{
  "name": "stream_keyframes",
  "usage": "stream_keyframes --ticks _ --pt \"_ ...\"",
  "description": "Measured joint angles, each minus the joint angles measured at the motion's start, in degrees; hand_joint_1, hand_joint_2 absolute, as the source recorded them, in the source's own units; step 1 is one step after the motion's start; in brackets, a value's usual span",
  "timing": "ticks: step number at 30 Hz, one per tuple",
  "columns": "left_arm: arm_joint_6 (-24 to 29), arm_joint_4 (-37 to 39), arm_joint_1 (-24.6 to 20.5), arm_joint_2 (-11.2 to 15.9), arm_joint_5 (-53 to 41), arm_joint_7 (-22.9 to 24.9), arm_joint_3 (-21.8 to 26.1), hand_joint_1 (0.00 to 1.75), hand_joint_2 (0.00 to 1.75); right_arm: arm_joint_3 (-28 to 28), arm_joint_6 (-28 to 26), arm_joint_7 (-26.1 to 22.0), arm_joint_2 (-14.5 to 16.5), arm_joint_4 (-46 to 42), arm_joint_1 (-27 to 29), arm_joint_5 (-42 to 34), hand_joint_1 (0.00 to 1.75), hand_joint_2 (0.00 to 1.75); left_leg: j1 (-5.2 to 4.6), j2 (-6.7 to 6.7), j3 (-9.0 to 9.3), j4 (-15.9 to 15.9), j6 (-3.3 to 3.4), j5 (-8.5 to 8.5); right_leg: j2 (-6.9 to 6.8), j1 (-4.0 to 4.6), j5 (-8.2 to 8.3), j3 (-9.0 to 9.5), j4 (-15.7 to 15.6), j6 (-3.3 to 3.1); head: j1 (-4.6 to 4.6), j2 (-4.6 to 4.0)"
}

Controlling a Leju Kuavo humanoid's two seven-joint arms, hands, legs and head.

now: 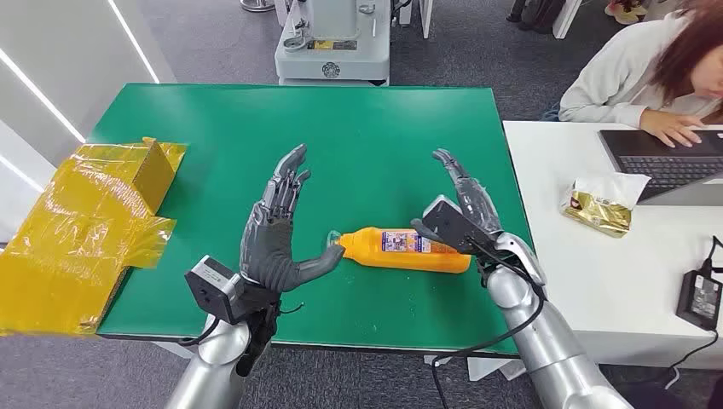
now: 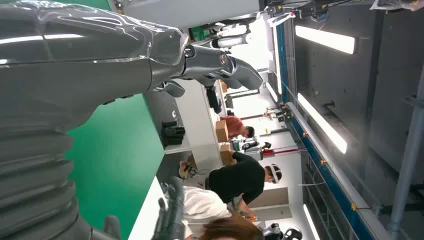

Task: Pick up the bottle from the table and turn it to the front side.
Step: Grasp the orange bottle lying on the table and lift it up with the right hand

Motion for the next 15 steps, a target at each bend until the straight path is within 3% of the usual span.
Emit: stream_keyframes --ticks 4,11,15 --pt "0.2 1.3 -1.2 0.3 0.6 -0.6 -0.3 0.0 1.75 3.8 5.9 0.7 -0.3 8.6 -6.4 0.3 0.0 1.75 0.0 0.05 0.02 0.0 -0.01 0.03 0.04 0.0 0.05 0.0 0.0 0.02 -0.01 0.0" --pt "-2.0 4.4 -3.7 0.8 3.3 -0.6 -0.5 0.0 1.75 17.0 20.3 1.3 -1.4 24.0 -17.8 5.1 0.0 1.75 0.0 -0.05 0.03 0.0 -0.01 0.12 -0.04 0.0 0.12 0.0 0.0 0.06 -0.03 0.0" --pt "-3.3 5.7 -4.2 0.9 4.5 -0.3 -0.5 0.0 1.75 22.0 23.7 1.1 -2.8 27.5 -21.1 4.5 0.0 1.75 -0.01 -0.05 0.0 0.1 0.0 0.1 -0.03 -0.01 0.12 0.0 0.0 0.07 -0.01 0.0"
